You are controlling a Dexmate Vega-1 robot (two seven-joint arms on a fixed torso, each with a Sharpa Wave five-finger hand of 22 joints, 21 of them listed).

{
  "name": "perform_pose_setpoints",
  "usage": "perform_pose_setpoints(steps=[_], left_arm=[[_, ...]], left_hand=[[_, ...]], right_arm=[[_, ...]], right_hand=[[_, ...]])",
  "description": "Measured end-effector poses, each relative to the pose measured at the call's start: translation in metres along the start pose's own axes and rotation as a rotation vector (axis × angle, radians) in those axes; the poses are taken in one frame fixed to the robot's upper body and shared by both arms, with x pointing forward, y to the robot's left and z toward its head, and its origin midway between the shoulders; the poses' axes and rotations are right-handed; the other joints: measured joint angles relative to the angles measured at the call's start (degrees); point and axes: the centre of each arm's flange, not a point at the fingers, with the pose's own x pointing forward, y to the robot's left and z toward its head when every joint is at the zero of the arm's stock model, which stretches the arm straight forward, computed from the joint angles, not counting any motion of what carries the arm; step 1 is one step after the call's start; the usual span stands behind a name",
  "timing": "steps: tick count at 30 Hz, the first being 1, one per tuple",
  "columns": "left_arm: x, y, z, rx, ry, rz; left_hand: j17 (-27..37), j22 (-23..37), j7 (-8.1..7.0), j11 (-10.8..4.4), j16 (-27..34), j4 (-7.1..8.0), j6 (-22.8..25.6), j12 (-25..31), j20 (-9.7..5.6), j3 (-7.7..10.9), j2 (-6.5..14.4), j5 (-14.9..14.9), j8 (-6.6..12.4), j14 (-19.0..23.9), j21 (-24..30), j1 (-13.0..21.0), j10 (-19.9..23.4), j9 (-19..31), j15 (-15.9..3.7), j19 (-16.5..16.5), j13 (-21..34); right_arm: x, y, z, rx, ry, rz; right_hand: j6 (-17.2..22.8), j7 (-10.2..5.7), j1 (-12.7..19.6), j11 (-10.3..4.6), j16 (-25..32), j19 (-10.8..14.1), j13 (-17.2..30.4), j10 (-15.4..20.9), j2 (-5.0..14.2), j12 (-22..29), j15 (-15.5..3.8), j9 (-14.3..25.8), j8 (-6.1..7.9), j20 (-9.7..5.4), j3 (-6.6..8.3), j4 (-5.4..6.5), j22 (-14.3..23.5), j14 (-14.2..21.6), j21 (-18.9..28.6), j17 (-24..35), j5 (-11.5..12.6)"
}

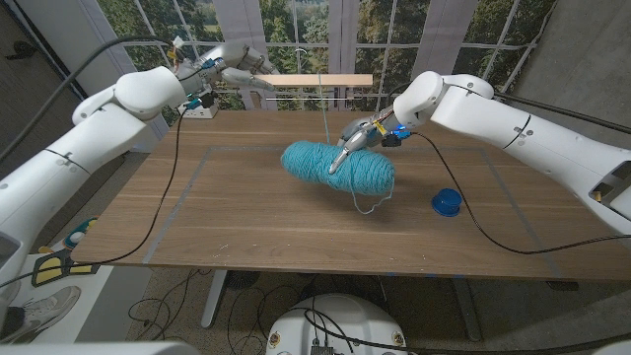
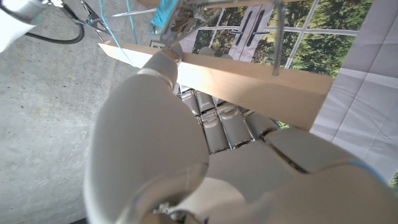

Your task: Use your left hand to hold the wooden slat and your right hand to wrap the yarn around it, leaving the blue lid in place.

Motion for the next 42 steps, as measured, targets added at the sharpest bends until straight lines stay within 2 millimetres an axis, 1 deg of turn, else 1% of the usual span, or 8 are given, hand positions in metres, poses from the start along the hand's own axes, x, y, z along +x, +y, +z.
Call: perform_pose_setpoints(steps=[8, 11, 22, 26, 27, 30, 35, 42], left_arm=[[-0.006, -0.001, 0.004, -0.032, -0.025, -0.031], [-0.008, -0.001, 0.006, -0.041, -0.034, -0.045], [-0.015, -0.005, 0.008, -0.067, -0.047, -0.107], [-0.016, -0.006, 0.008, -0.069, -0.045, -0.123], [-0.017, -0.007, 0.008, -0.070, -0.045, -0.133], [-0.017, -0.008, 0.008, -0.069, -0.045, -0.149], [-0.016, -0.010, 0.006, -0.068, -0.037, -0.175], [-0.014, -0.014, 0.001, -0.074, -0.021, -0.210]], left_hand=[[0.00, 0.00, -0.08, 0.00, -0.17, -0.19, 0.08, -0.01, -0.21, 0.19, 0.00, -0.11, -0.23, 0.20, 0.44, 0.00, 0.01, 0.01, -0.20, -0.21, 0.19], [0.00, 0.00, -0.09, 0.00, -0.17, -0.19, 0.09, -0.01, -0.21, 0.19, 0.00, -0.20, -0.25, 0.20, 0.44, 0.00, 0.01, 0.01, -0.20, -0.21, 0.19], [-0.67, -0.13, -0.10, -0.01, -1.05, -0.19, 0.10, -0.05, -0.11, 0.19, 0.00, -0.36, -0.26, 0.42, 0.44, 0.00, 0.01, 0.01, -0.42, -0.74, 0.18], [-0.93, -0.13, -0.11, -0.01, -1.37, -0.19, 0.11, -0.05, -0.11, 0.19, 0.00, -0.44, -0.26, 0.42, 0.44, 0.00, 0.01, 0.01, -0.42, -0.74, 0.17], [-1.09, -0.13, -0.11, -0.01, -1.49, -0.19, 0.12, -0.05, -0.10, 0.19, 0.00, -0.44, -0.26, 0.51, 0.44, 0.00, 0.01, 0.01, -0.51, -0.74, 0.17], [-1.26, -0.13, -0.12, -0.01, -1.50, -0.19, 0.12, -0.06, -0.10, 0.19, 0.00, -0.55, -0.27, 0.51, 0.44, 0.00, 0.01, 0.01, -0.51, -0.74, 0.17], [-1.74, -0.12, -0.13, -0.33, -1.94, -0.19, 0.13, -0.06, -0.10, 0.19, 0.00, -0.66, -0.32, 0.60, 0.44, 0.00, -0.31, 0.01, -0.60, -0.74, 0.40], [-2.00, -0.12, -0.19, -0.52, -2.33, -0.26, 0.19, -0.16, -0.10, 0.26, 0.00, -0.79, -0.61, 0.60, 0.44, 0.00, -0.12, 0.01, -0.61, -0.74, 0.37]], right_arm=[[0.003, -0.008, -0.031, 0.094, 0.013, -0.078], [0.003, -0.011, -0.041, 0.119, 0.022, -0.105], [-0.002, -0.024, -0.066, 0.190, 0.042, -0.251], [-0.005, -0.029, -0.069, 0.199, 0.033, -0.308], [-0.007, -0.031, -0.069, 0.200, 0.026, -0.332], [-0.008, -0.034, -0.069, 0.203, 0.013, -0.365], [-0.011, -0.041, -0.065, 0.194, -0.011, -0.423], [-0.013, -0.050, -0.058, 0.179, -0.036, -0.474]], right_hand=[[0.00, 0.00, -0.01, 0.00, -1.25, -1.96, -0.13, 0.00, 0.01, -0.66, 1.32, 0.52, 0.46, 0.09, -0.19, 0.29, 0.00, -1.31, -0.29, -0.30, -0.01], [0.00, 0.00, -0.01, 0.00, -1.54, -2.05, -0.19, 0.00, 0.01, -0.67, 1.32, 0.52, 0.47, 0.00, -0.11, 0.85, 0.00, -1.31, -0.29, -0.59, -0.01], [0.00, 0.00, -0.02, 0.00, -2.33, -2.04, -0.93, 0.00, 0.02, -1.36, 1.31, 0.52, 0.45, 0.00, -0.03, 0.93, 0.00, -1.31, -0.29, -0.91, -0.02], [0.00, 0.00, -0.02, 0.00, -4.85, -3.90, -1.54, 0.00, 0.02, -2.08, 2.61, 0.51, 0.43, 0.21, 0.00, 0.97, -0.29, -2.60, -0.29, -2.59, 0.19], [0.31, 0.31, -0.01, 0.01, -5.91, -4.24, -1.96, 2.03, 0.02, -2.46, 1.61, 0.50, 0.43, 0.17, -0.16, 1.13, -0.30, -6.03, -0.50, -3.60, 0.33], [0.40, 0.40, -0.01, 0.20, -8.49, -4.76, -2.06, 2.24, 0.02, -2.73, 1.28, 0.50, 0.43, 0.20, -0.23, 1.20, -0.47, -8.15, -0.72, -6.03, 0.33], [0.40, 0.40, -0.01, 0.20, -10.82, -5.63, -2.29, 2.25, 0.01, -2.72, 1.41, 0.48, 0.38, 0.31, -0.22, 1.20, -0.56, -8.85, -0.72, -8.37, 0.33], [0.40, 0.40, -0.01, 0.18, -11.65, -5.63, -2.50, 2.25, 0.01, -2.52, 1.41, 0.47, 0.22, 0.31, -0.22, 1.20, -0.56, -9.03, -1.16, -9.27, 0.53]])
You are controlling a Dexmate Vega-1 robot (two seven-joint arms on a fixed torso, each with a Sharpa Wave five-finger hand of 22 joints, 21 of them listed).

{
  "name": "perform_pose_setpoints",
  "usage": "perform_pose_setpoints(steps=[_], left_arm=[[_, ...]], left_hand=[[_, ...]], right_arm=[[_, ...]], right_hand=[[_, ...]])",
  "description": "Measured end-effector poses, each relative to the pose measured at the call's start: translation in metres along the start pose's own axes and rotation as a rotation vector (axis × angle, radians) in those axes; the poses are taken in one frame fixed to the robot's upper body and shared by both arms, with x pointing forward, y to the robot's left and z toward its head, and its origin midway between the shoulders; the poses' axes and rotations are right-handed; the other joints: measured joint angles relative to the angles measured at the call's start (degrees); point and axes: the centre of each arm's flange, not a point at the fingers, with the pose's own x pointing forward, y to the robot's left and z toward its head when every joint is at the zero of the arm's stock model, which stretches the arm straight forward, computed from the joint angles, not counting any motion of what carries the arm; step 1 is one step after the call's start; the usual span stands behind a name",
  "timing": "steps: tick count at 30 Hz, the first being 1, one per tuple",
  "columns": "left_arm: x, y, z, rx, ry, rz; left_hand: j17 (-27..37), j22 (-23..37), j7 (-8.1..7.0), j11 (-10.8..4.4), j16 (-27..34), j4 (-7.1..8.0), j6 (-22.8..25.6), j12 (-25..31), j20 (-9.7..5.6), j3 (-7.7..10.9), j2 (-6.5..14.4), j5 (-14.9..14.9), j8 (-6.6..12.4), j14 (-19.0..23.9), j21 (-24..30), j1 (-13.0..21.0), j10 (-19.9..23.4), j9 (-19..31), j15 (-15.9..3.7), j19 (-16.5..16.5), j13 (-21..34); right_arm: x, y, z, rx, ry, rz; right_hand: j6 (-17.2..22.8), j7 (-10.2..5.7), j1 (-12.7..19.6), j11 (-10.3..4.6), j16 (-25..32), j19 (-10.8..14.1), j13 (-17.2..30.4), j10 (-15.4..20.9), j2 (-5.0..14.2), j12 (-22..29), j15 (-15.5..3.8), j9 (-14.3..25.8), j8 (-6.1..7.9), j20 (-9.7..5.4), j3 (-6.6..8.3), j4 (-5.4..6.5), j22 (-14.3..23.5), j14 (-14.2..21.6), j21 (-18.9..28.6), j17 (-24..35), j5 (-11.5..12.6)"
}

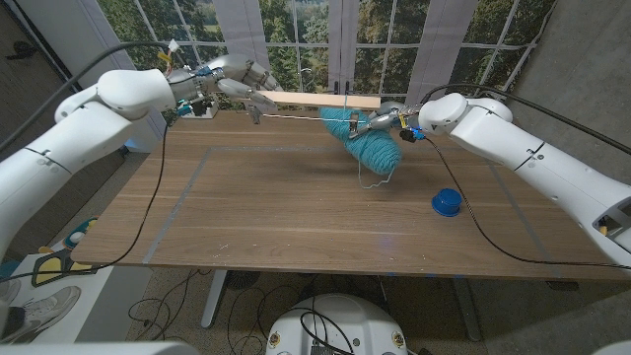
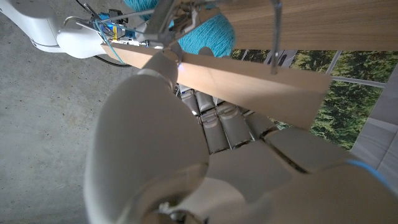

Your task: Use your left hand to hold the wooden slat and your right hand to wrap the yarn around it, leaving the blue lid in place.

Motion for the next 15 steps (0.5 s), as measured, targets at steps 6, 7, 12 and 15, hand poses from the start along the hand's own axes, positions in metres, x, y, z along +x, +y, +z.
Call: perform_pose_setpoints(steps=[6, 7, 12, 15], left_arm=[[0.003, -0.002, -0.003, -0.003, 0.011, -0.026], [0.003, -0.002, -0.004, -0.003, 0.013, -0.030], [0.004, -0.003, -0.007, -0.006, 0.024, -0.050], [0.005, -0.003, -0.008, -0.007, 0.029, -0.059]], left_hand=[[0.00, 0.00, 0.00, 0.00, -0.06, -0.17, 0.00, -0.11, 0.31, 0.17, 0.00, -0.10, -0.16, 0.00, 0.41, 0.00, 0.00, 0.00, 0.00, -0.30, 0.10], [0.00, 0.00, 0.00, 0.00, -0.06, -0.17, 0.00, -0.12, 0.31, 0.17, 0.00, -0.10, -0.26, 0.00, 0.45, 0.00, 0.00, 0.00, 0.00, -0.30, 0.10], [-0.20, 0.09, -0.01, 0.00, -0.06, -0.17, 0.01, -0.12, 0.31, 0.17, 0.00, -0.31, -0.31, 0.00, 0.45, 0.00, 0.00, 0.01, 0.00, -0.30, 0.16], [-0.27, 0.15, -0.01, 0.00, -0.06, -0.17, 0.01, -0.12, 0.31, 0.17, 0.00, -0.42, -0.28, 0.00, 0.45, 0.00, 0.01, 0.01, 0.00, -0.30, 0.34]], right_arm=[[0.000, -0.008, 0.011, -0.021, -0.031, -0.051], [-0.001, -0.009, 0.013, -0.027, -0.037, -0.061], [-0.003, -0.015, 0.025, -0.048, -0.073, -0.109], [-0.004, -0.018, 0.032, -0.062, -0.092, -0.134]], right_hand=[[0.00, 0.00, 0.00, -0.11, -0.27, 0.00, 0.05, 0.10, 0.00, 0.12, 0.01, -0.15, -0.04, 0.00, 0.00, 0.00, 0.00, 0.00, 0.00, -0.44, 0.01], [0.00, -0.01, 0.00, -0.11, -0.27, 0.00, 0.07, 0.10, 0.00, 0.21, -0.01, -0.17, -0.04, 0.00, 0.00, 0.00, 0.00, 0.02, 0.00, -0.56, 0.01], [0.00, -0.01, 0.00, -0.12, -0.67, 0.01, 0.37, 0.11, 0.00, 0.23, -0.09, -0.17, -0.05, 0.00, 0.00, 0.00, 0.01, 0.21, 0.00, -0.87, 0.01], [0.00, -0.01, 0.01, -0.31, -0.93, 0.01, 0.39, 0.29, 0.00, 0.24, 0.00, -0.18, -0.06, 0.00, 0.00, 0.00, 0.01, 0.70, 0.00, -1.10, 0.00]])
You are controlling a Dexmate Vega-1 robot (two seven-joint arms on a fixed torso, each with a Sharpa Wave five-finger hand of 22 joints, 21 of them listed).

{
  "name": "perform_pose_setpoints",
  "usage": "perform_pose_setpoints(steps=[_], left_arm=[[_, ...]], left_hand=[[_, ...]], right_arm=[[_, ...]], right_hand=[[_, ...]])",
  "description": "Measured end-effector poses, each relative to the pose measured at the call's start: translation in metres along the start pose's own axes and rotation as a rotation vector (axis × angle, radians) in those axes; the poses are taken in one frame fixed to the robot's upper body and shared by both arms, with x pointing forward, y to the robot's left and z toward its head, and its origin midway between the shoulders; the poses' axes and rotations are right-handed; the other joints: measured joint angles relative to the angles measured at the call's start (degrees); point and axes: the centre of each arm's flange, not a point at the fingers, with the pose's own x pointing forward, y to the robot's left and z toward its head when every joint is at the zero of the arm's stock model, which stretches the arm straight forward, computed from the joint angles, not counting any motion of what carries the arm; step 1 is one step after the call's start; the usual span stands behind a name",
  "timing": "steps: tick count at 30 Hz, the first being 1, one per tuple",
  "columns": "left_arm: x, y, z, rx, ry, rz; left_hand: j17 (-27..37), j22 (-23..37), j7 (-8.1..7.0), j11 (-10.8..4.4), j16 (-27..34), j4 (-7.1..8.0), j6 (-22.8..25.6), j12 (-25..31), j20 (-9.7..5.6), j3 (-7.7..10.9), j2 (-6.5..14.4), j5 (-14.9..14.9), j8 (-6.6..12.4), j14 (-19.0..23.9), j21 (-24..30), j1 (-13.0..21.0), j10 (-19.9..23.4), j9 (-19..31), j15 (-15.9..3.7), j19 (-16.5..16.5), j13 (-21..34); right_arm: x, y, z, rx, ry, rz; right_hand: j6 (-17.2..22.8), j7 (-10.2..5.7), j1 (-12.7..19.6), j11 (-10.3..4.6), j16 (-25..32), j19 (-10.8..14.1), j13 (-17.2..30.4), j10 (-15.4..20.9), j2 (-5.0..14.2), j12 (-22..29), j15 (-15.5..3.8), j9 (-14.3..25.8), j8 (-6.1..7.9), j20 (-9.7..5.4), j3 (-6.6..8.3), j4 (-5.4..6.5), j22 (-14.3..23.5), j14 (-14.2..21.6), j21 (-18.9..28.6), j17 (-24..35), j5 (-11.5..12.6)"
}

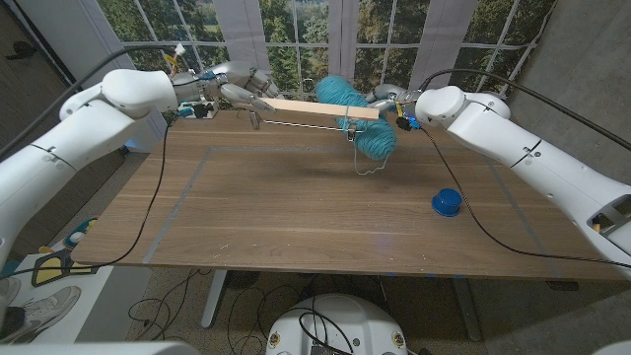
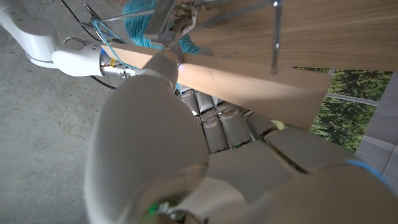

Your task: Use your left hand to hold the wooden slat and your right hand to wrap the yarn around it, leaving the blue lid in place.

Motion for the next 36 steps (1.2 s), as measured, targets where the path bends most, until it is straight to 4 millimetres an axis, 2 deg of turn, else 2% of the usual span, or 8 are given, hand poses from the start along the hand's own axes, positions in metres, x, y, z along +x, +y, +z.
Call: perform_pose_setpoints(steps=[23, 36], left_arm=[[0.004, -0.006, -0.021, -0.008, 0.059, -0.082], [0.005, -0.011, -0.031, -0.001, 0.095, -0.115]], left_hand=[[0.17, -0.01, 0.00, -0.31, -0.49, 0.01, 0.00, 0.16, -0.32, 0.00, 0.00, -0.34, -0.03, 0.62, 0.44, 0.00, -0.31, 0.00, -0.62, -0.31, 0.55], [0.16, -0.02, -0.01, -0.30, -0.50, 0.02, 0.01, 0.16, -0.31, -0.01, 0.00, -0.41, -0.25, 0.62, 0.44, 0.00, -0.30, 0.01, -0.63, -0.30, 0.69]], right_arm=[[0.000, -0.020, 0.048, -0.115, -0.099, -0.214], [-0.013, -0.034, 0.069, -0.155, -0.182, -0.394]], right_hand=[[0.29, -0.31, 0.01, -0.10, -1.83, 0.01, 0.03, 0.09, -0.01, 0.67, -0.10, -0.36, 0.02, 0.00, -0.24, 0.24, -0.25, 0.26, -0.62, -1.03, 0.20], [0.28, -0.32, 0.01, -0.63, -3.51, -0.62, 0.24, -0.43, -0.01, 0.67, 0.10, -0.60, 0.29, 0.01, -0.63, 0.64, -0.11, -1.60, -1.05, -1.61, 0.63]])
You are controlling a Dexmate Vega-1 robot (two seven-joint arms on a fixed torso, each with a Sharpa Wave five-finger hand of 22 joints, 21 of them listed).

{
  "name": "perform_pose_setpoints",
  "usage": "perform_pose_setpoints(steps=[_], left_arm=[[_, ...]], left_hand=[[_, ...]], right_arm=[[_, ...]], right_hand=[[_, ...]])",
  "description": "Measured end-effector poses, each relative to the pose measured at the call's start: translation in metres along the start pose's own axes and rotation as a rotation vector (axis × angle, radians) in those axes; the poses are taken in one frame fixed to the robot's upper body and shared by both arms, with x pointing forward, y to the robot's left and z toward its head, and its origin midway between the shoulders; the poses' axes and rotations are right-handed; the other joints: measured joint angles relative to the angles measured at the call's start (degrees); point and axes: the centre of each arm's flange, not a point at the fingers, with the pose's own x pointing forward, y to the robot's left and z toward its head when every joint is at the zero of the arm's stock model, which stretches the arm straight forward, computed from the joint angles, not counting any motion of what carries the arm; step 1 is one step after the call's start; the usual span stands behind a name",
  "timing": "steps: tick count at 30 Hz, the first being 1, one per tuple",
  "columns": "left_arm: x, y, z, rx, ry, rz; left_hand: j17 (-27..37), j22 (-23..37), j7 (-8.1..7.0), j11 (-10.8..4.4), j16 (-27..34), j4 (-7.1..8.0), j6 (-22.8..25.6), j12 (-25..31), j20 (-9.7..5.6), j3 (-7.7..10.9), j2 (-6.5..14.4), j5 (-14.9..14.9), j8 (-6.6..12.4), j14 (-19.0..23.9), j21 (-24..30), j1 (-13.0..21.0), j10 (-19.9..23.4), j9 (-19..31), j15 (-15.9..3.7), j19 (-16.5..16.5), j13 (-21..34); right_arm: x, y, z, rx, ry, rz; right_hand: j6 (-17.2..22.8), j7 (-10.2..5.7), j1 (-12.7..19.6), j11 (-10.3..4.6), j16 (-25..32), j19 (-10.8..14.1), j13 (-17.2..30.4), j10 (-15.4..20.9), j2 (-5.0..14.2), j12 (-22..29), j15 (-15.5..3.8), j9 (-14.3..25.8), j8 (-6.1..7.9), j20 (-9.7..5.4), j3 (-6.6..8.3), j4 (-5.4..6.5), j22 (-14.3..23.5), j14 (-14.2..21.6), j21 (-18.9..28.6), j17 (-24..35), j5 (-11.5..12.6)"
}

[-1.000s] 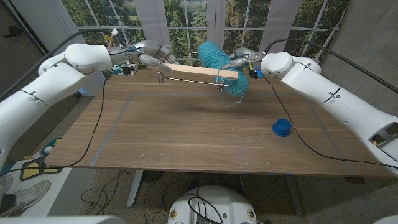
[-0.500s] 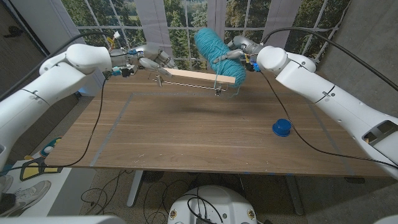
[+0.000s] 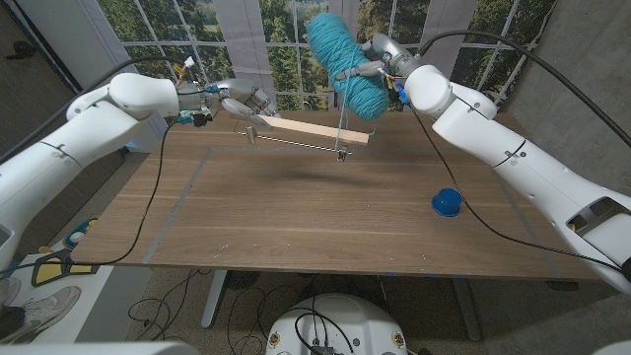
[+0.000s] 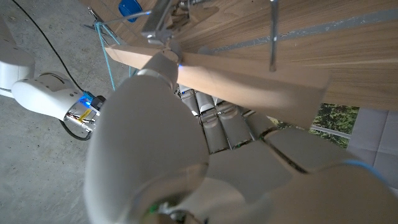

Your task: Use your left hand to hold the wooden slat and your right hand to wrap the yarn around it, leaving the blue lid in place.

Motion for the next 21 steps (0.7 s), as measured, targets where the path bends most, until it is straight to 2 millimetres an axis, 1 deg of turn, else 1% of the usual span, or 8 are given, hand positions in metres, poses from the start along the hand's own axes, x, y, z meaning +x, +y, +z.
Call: perform_pose_setpoints(steps=[5, 10, 11, 13, 14, 18, 19, 21], left_arm=[[0.001, -0.003, -0.002, 0.020, 0.033, -0.010], [0.002, -0.008, 0.005, 0.036, 0.025, -0.026], [0.002, -0.005, -0.003, 0.052, 0.078, 0.009], [0.002, -0.007, -0.002, 0.055, 0.076, 0.004], [0.001, -0.005, -0.004, 0.063, 0.096, 0.025], [0.000, -0.009, 0.002, 0.072, 0.088, 0.016], [-0.002, -0.003, -0.005, 0.080, 0.136, 0.075], [-0.002, -0.003, -0.005, 0.085, 0.141, 0.082]], left_hand=[[0.00, 0.00, -0.18, 0.22, 0.00, -0.23, 0.18, -0.03, 0.00, 0.23, 0.00, 0.00, -0.19, 0.00, 0.44, 0.00, 0.22, 0.01, 0.00, 0.00, 0.12], [0.00, 0.00, -0.18, 0.22, -0.01, -0.24, 0.18, -0.04, 0.00, 0.23, 0.00, -0.01, -0.16, 0.01, 0.44, 0.00, 0.22, 0.03, 0.00, 0.00, 0.12], [-0.01, 0.00, -0.18, 0.21, -0.01, -0.23, 0.18, -0.04, 0.00, 0.24, 0.00, -0.01, -0.14, 0.01, 0.44, 0.00, 0.22, 0.03, 0.00, 0.00, 0.12], [-0.01, 0.00, -0.18, 0.21, -0.01, -0.23, 0.18, -0.04, 0.00, 0.23, 0.00, -0.01, -0.11, 0.01, 0.44, 0.00, 0.22, 0.03, -0.01, 0.00, 0.12], [-0.01, 0.00, -0.18, 0.22, -0.01, -0.23, 0.18, -0.04, 0.00, 0.24, 0.00, -0.02, -0.10, 0.01, 0.44, 0.00, 0.22, 0.04, -0.01, 0.00, 0.12], [-0.01, -0.01, -0.18, 0.22, -0.17, -0.23, 0.19, -0.05, 0.00, 0.23, 0.00, -0.02, -0.09, 0.28, 0.77, 0.00, 0.22, 0.04, 0.15, 0.00, 0.11], [-0.01, -0.01, -0.18, 0.21, -0.17, -0.23, 0.19, -0.05, 0.00, 0.23, 0.00, -0.03, -0.09, 0.28, 0.77, 0.00, 0.22, 0.04, 0.15, 0.00, 0.07], [-0.01, -0.01, -0.18, 0.21, -0.17, -0.23, 0.19, -0.05, 0.00, 0.23, 0.00, -0.03, -0.09, 0.28, 0.77, 0.00, 0.22, 0.04, 0.15, 0.00, -0.03]], right_arm=[[-0.004, -0.005, 0.006, 0.003, -0.030, -0.048], [-0.005, -0.010, 0.012, -0.013, -0.062, -0.082], [-0.011, -0.010, 0.015, 0.002, -0.071, -0.089], [-0.011, -0.011, 0.017, -0.005, -0.081, -0.097], [-0.014, -0.012, 0.020, -0.008, -0.093, -0.103], [-0.017, -0.014, 0.024, -0.029, -0.111, -0.109], [-0.023, -0.018, 0.034, -0.039, -0.137, -0.112], [-0.025, -0.018, 0.037, -0.051, -0.146, -0.108]], right_hand=[[0.00, 0.00, 0.00, -0.21, -0.48, 0.00, -0.16, -0.21, 0.00, 0.00, 0.00, 0.02, 0.00, 0.00, -0.23, 0.24, 0.00, -0.61, 0.00, -0.27, 0.01], [-0.01, 0.00, 0.00, -0.31, -0.50, 0.01, -0.36, -0.30, 0.00, -0.01, -0.01, 0.04, -0.01, 0.00, -0.23, 0.24, 0.00, -0.62, 0.00, -0.52, 0.21], [-0.01, -0.01, 0.00, -0.31, -0.82, 0.01, -0.38, -0.30, 0.00, -0.01, -0.01, 0.04, -0.01, 0.00, -0.23, 0.24, 0.00, -0.62, 0.00, -0.53, 0.21], [-0.10, -0.10, 0.00, -0.30, -0.87, 0.01, -0.40, -0.30, 0.00, -0.03, -0.01, 0.04, -0.02, 0.00, -0.29, 0.29, 0.00, -0.62, 0.00, -0.53, 0.22], [-0.10, -0.10, 0.00, -0.30, -0.87, 0.01, -0.42, -0.30, 0.00, -0.05, 0.00, 0.04, -0.02, 0.00, -0.47, 0.48, 0.00, -0.62, 0.00, -0.53, 0.22], [-0.10, -0.10, 0.00, -0.52, -0.87, 0.01, -0.61, -0.52, 0.00, -0.11, 0.00, 0.04, -0.05, 0.00, -0.47, 0.48, -0.01, -0.62, 0.00, -0.53, 0.22], [-0.10, -0.10, 0.00, -0.62, -0.87, 0.01, -0.64, -0.61, 0.00, -0.11, 0.00, 0.02, -0.04, 0.00, -0.47, 0.49, -0.01, -0.62, 0.00, -0.53, 0.28], [-0.10, -0.10, 0.00, -0.61, -0.87, 0.01, -0.66, -0.61, 0.00, -0.12, 0.01, -0.06, 0.06, 0.00, -0.46, 0.49, -0.01, -0.61, 0.00, -0.67, 0.43]])
